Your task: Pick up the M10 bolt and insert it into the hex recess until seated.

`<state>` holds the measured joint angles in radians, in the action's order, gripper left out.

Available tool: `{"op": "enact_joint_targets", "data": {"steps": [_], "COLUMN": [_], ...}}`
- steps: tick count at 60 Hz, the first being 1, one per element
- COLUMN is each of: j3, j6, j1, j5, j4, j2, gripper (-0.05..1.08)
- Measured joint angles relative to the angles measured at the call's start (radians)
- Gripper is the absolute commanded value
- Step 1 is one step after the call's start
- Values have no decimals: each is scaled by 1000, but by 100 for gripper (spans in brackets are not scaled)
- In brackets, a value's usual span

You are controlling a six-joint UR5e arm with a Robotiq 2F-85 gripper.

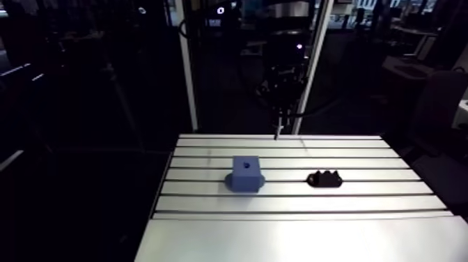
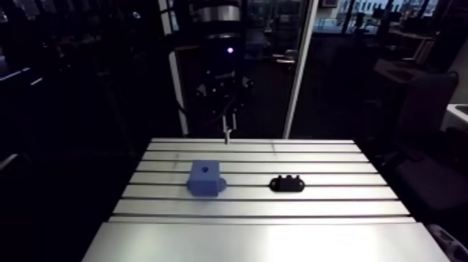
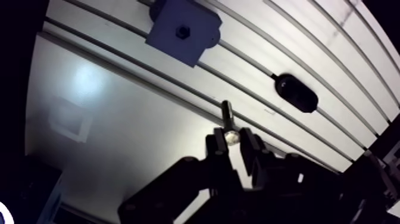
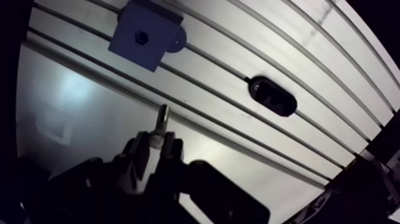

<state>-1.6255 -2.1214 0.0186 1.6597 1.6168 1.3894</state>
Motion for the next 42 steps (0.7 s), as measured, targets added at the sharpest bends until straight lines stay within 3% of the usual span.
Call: {"op": "enact_joint_targets", "data": {"steps": [17,42], "j3": [56,77], "j6": [39,53], "j1": [-58,-100], "j5": [10,17], "j4": [0,0], "j2": [-68,-109], "gripper": [105,105]}}
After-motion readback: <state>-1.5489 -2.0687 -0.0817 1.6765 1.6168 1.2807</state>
